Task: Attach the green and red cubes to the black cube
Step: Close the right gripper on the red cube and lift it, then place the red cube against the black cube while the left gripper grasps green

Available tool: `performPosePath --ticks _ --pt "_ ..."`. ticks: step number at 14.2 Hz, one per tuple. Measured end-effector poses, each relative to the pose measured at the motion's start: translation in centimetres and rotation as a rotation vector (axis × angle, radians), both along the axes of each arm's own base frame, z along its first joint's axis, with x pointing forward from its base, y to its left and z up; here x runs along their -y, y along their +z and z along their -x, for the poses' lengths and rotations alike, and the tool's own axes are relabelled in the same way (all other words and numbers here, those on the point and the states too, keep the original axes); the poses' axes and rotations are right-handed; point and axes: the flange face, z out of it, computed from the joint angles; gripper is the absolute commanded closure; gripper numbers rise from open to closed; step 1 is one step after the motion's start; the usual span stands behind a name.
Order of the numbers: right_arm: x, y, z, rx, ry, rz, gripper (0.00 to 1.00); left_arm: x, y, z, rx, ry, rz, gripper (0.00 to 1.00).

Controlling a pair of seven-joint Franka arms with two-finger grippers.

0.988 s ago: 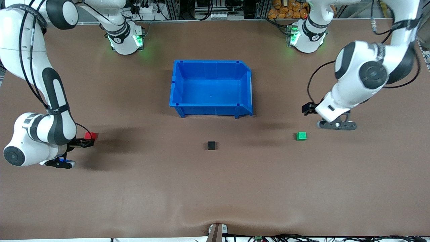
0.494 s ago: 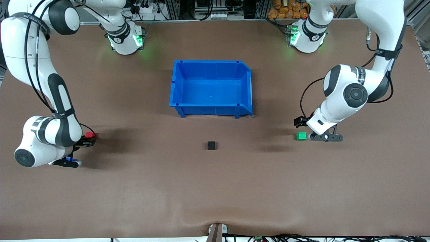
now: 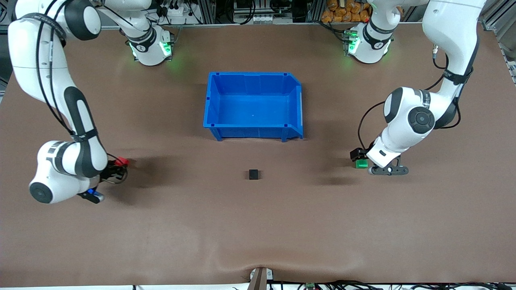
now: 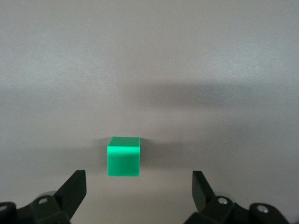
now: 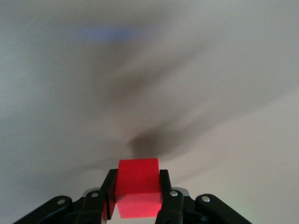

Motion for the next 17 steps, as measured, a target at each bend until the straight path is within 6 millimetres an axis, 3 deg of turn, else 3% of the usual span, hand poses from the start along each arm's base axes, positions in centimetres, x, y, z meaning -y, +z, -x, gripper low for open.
performPosePath --ticks 5,9,13,14,15,16,17 --pt "-14.5 2.5 -0.6 -0.089 -0.383 0.027 1.00 -0.1 -3.6 0.1 -0.005 -0.025 -0.012 0.00" --pt "-23.3 3.4 -1.1 -0.033 -0.625 0.054 1.00 -0.8 -5.8 0.1 -0.008 -0.058 -0.041 0.00" --pt "-30.9 3.5 -0.6 0.067 -0.832 0.076 1.00 -0.9 -6.2 0.1 -0.009 -0.068 -0.047 0.00" --pt "-32.3 3.1 -0.2 0.076 -0.855 0.076 1.00 -0.9 -6.2 0.1 -0.007 -0.068 -0.047 0.06" --pt "-33.5 2.5 0.1 0.081 -0.882 0.068 1.00 -0.9 -6.2 0.1 -0.006 -0.068 -0.047 0.28" --pt "-34.6 1.7 0.4 0.087 -0.907 0.056 1.00 -0.8 -6.2 0.0 -0.003 -0.068 -0.046 0.40" --pt "-35.7 0.9 0.8 0.095 -0.928 0.049 1.00 -0.8 -6.1 -0.1 0.002 -0.068 -0.045 0.43"
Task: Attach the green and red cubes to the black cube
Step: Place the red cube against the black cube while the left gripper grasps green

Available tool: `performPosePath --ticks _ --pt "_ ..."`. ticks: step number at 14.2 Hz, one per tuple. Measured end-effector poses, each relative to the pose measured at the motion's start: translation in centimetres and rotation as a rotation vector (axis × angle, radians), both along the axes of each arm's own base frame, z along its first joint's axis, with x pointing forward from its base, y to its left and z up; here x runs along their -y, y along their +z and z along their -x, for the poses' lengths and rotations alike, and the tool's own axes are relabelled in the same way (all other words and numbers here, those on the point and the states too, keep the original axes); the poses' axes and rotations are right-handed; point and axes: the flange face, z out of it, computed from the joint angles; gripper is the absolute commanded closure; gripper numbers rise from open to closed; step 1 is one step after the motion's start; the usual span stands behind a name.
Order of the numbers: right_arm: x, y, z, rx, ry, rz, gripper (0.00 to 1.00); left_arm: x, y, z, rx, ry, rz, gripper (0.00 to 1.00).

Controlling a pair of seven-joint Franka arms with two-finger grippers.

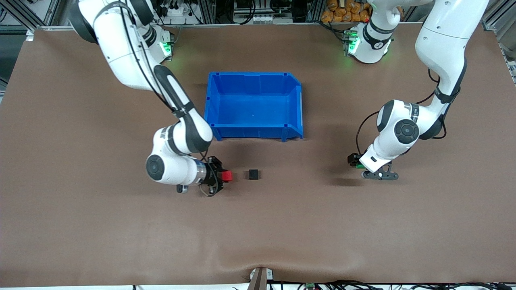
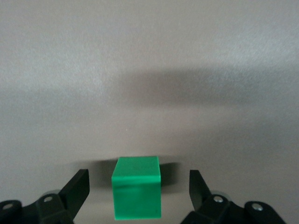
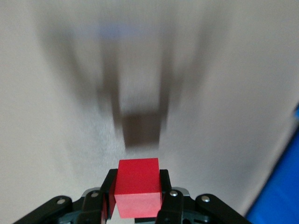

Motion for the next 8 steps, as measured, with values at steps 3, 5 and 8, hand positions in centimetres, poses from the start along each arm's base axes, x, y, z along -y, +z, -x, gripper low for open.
performPosePath --ticks 3,5,8 --pt "-1.6 -1.8 0.9 -0.003 -0.012 0.004 1.00 0.3 0.3 -0.9 0.015 0.002 0.006 1.00" --pt "-1.8 -1.9 1.0 -0.007 -0.023 -0.007 1.00 0.3 0.1 -1.2 0.016 0.033 0.009 1.00" --pt "-2.6 -2.2 1.2 0.001 -0.053 -0.032 1.00 0.2 0.0 -1.1 -0.004 0.061 0.002 1.00"
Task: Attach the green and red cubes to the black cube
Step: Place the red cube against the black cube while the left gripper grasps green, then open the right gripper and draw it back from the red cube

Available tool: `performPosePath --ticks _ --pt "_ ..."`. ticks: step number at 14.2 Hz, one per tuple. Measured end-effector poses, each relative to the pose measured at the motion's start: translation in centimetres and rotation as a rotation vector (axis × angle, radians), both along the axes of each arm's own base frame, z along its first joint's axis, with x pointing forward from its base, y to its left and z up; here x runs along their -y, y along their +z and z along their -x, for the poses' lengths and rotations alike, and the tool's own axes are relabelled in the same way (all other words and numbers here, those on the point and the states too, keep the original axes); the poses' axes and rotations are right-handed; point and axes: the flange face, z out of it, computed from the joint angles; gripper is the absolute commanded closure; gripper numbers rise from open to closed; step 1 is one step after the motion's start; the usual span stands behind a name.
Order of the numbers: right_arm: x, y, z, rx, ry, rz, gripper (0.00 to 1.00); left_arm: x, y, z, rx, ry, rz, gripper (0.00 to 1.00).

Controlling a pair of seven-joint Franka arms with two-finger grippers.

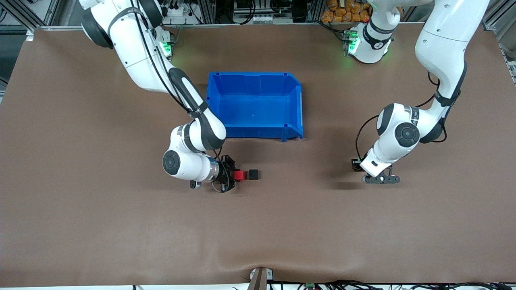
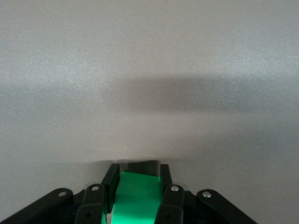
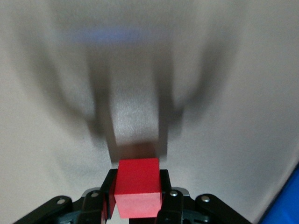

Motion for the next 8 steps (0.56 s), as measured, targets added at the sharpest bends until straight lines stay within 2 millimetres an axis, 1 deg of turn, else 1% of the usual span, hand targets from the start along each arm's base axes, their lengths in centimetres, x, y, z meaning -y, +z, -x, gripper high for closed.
performPosePath --ticks 3,4,5,6,8 --pt "-0.9 0.0 0.4 0.009 0.006 -0.003 1.00 0.0 0.0 0.0 -0.011 0.002 -0.004 1.00" --pt "-1.2 0.0 0.6 0.009 0.011 -0.003 0.77 -0.1 0.1 -0.1 -0.009 0.004 -0.004 1.00" --pt "-1.6 0.0 0.8 0.009 0.016 -0.003 0.07 -0.1 0.3 -0.3 -0.003 0.011 -0.003 1.00" --pt "-1.8 0.0 0.9 0.010 0.019 -0.002 0.00 -0.1 0.8 -0.6 0.006 0.036 -0.001 1.00" --pt "-1.7 -0.2 0.9 0.012 0.021 0.003 0.00 -0.2 2.1 -1.3 0.032 0.151 0.008 1.00"
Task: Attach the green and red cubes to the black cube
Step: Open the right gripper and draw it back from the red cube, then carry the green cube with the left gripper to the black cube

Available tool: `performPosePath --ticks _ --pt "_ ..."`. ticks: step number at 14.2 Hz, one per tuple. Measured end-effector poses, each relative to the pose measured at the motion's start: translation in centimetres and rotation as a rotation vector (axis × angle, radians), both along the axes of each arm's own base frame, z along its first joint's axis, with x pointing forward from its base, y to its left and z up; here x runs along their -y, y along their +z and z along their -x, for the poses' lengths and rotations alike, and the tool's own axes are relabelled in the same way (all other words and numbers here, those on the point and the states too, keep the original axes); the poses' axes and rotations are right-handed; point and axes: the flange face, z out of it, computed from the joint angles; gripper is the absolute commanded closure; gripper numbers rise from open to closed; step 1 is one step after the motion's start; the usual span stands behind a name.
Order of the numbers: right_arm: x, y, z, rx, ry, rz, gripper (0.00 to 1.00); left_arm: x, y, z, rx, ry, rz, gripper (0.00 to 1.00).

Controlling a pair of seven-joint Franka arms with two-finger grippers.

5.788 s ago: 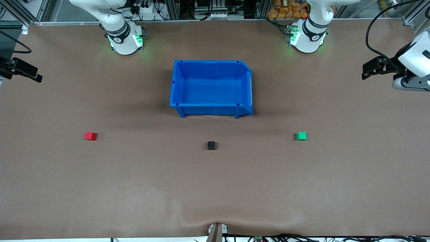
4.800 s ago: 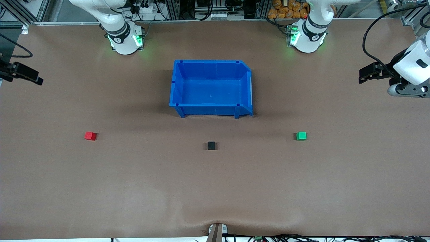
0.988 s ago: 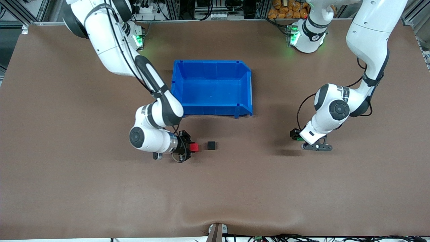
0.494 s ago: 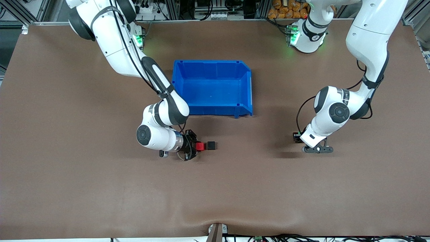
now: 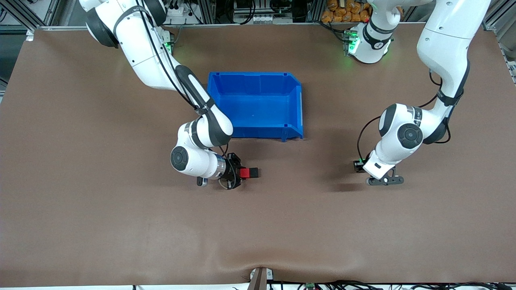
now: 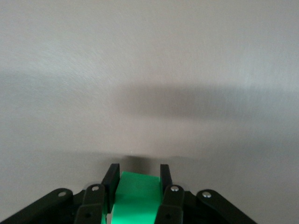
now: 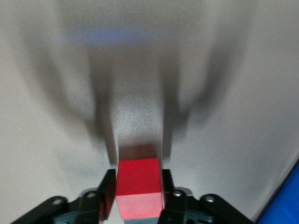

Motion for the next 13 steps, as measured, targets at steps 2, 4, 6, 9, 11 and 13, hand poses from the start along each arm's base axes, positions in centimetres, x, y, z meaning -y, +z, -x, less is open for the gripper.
performPosePath --ticks 2,4,6,9,11,13 --pt "0.6 0.3 -0.6 0.015 -0.009 0.005 0.00 0.5 1.3 -0.5 0.010 0.171 0.014 1.00" --pt "1.9 1.8 -2.0 0.048 -0.023 0.014 0.00 1.9 1.8 -0.4 0.004 0.365 0.037 1.00" --pt "4.4 5.3 -3.9 0.077 -0.012 0.044 0.00 4.7 2.0 0.3 -0.006 0.551 0.068 1.00" --pt "9.0 12.6 -5.6 0.087 0.062 0.057 0.00 11.0 2.8 1.7 -0.012 0.847 0.112 1.00" --pt "13.7 16.8 -6.1 0.079 0.156 0.034 0.00 16.0 3.2 3.1 -0.017 0.989 0.138 1.00" --pt "20.4 20.7 -6.7 0.082 0.243 0.010 0.00 20.5 2.9 4.7 -0.033 1.081 0.148 1.00"
